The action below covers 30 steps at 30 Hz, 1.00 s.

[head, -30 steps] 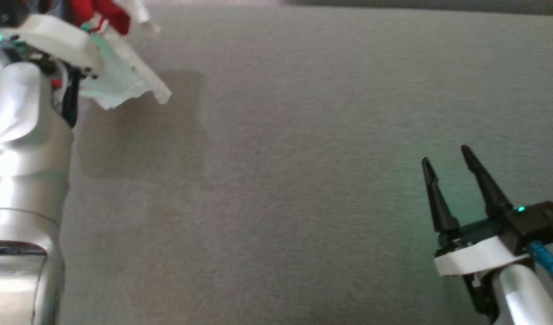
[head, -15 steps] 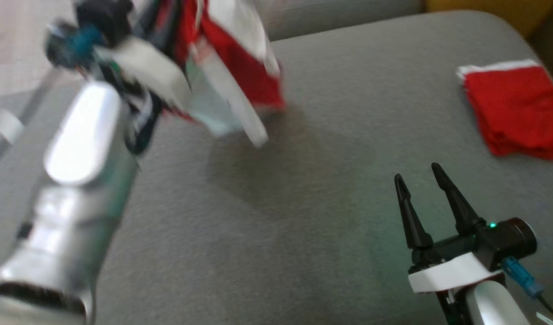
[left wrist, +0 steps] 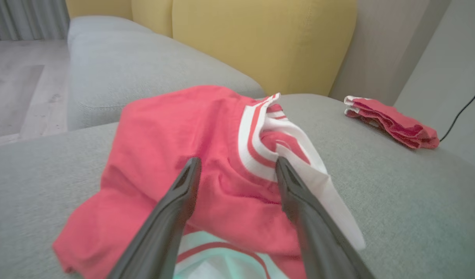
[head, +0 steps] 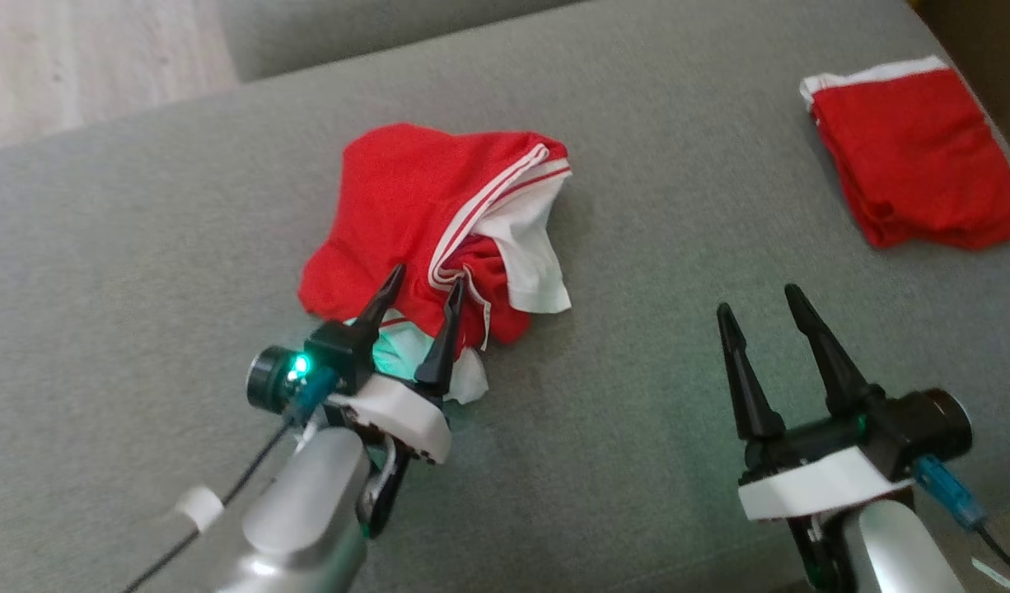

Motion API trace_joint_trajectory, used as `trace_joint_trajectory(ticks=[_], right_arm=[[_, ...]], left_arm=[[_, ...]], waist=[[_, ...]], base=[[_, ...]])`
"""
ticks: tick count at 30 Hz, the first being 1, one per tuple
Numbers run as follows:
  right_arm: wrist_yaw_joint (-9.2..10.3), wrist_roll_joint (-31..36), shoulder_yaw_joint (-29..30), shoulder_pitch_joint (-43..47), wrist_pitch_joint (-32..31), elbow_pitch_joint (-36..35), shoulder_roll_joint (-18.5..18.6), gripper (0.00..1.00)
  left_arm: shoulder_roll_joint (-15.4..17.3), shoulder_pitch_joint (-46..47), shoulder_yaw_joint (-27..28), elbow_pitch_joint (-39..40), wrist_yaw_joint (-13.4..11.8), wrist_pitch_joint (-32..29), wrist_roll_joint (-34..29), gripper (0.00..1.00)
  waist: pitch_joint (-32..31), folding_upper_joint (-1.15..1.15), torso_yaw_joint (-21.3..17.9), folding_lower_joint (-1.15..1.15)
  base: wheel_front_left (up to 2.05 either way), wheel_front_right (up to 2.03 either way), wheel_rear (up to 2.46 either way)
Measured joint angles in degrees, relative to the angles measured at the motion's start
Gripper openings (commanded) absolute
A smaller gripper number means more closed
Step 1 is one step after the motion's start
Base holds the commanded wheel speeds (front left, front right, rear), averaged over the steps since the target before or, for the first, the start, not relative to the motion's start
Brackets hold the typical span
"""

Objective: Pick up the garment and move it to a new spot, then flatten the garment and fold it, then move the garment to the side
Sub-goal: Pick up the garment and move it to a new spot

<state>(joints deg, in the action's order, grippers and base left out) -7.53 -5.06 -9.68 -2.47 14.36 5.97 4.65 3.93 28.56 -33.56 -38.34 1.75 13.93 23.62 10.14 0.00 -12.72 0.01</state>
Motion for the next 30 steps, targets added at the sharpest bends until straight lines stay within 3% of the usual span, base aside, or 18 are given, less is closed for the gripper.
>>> trace_joint_trajectory(ticks=[8, 17, 24, 30], right_arm=[[0.0, -0.98, 2.08, 6.15, 0.0, 2.34, -0.15, 1.0], [0.0, -0.99, 4.93, 9.67, 0.0, 3.6, -0.63, 1.0], [0.0, -0.99, 6.31, 13.45, 0.0, 2.79, -1.42, 1.0], [0.0, -0.99, 6.26, 15.14, 0.0, 2.52, -1.93, 1.0]], left_arm=[[-0.74, -13.35, 4.32, 14.97, -5.61, 0.46, -3.88, 1.0], [0.04, -28.86, 14.19, 30.52, -10.63, 0.53, -11.26, 1.0], [0.53, -39.05, 17.61, 37.62, -9.72, 0.54, -14.86, 1.0], [0.19, -42.09, 19.5, 39.39, -7.93, 0.54, -15.71, 1.0]], waist=[[-6.7, 0.0, 4.7, -0.03], [-13.23, 0.0, 12.46, -0.02], [-16.68, 0.0, 16.28, -0.02], [-17.87, 0.0, 17.48, -0.02]], base=[[0.0, 0.0, 0.0], [0.0, 0.0, 0.0], [0.0, 0.0, 0.0], [0.0, 0.0, 0.0]])
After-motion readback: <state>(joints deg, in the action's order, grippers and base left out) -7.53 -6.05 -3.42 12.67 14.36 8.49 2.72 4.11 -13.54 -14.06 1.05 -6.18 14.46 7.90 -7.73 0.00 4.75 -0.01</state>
